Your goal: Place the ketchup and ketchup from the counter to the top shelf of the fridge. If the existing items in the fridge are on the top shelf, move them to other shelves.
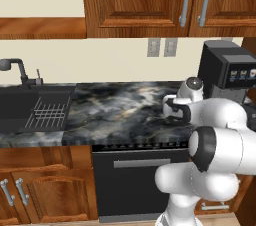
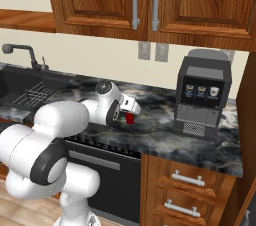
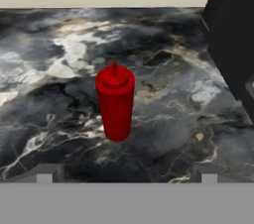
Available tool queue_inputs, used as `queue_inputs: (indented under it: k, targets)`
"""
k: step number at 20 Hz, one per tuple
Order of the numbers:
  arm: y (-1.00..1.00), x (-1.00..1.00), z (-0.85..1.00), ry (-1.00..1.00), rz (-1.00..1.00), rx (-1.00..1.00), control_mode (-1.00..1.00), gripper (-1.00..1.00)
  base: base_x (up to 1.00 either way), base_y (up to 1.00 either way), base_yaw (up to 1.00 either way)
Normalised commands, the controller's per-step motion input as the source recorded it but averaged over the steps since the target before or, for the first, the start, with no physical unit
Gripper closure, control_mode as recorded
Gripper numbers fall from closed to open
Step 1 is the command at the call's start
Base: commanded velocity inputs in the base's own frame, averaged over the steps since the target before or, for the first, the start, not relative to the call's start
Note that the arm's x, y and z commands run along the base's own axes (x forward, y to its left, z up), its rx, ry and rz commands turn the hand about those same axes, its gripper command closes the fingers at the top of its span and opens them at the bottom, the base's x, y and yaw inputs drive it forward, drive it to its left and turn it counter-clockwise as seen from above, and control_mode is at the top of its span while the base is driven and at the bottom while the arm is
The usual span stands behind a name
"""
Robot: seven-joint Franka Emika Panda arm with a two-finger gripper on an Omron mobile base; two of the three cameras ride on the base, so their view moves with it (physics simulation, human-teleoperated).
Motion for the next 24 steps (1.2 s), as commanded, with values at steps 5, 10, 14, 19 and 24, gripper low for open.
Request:
queue_inputs:
  k: [5,10,14,19,24]
  targets:
    - [0.00,0.55,-0.31,-0.05,0.00,0.00,-1.00,-1.00,0.00,0.00,0.00]
    - [0.00,0.27,-0.27,-0.05,0.00,0.00,-1.00,-1.00,0.00,0.00,0.00]
    - [0.00,0.15,-0.18,-0.08,0.00,0.00,-1.00,-1.00,0.00,0.00,0.00]
    - [-0.05,0.04,-0.10,-0.13,0.00,0.00,-1.00,-1.00,0.00,0.00,0.00]
    - [-0.09,0.03,-0.01,-0.08,0.00,0.00,-1.00,-1.00,0.00,0.00,0.00]
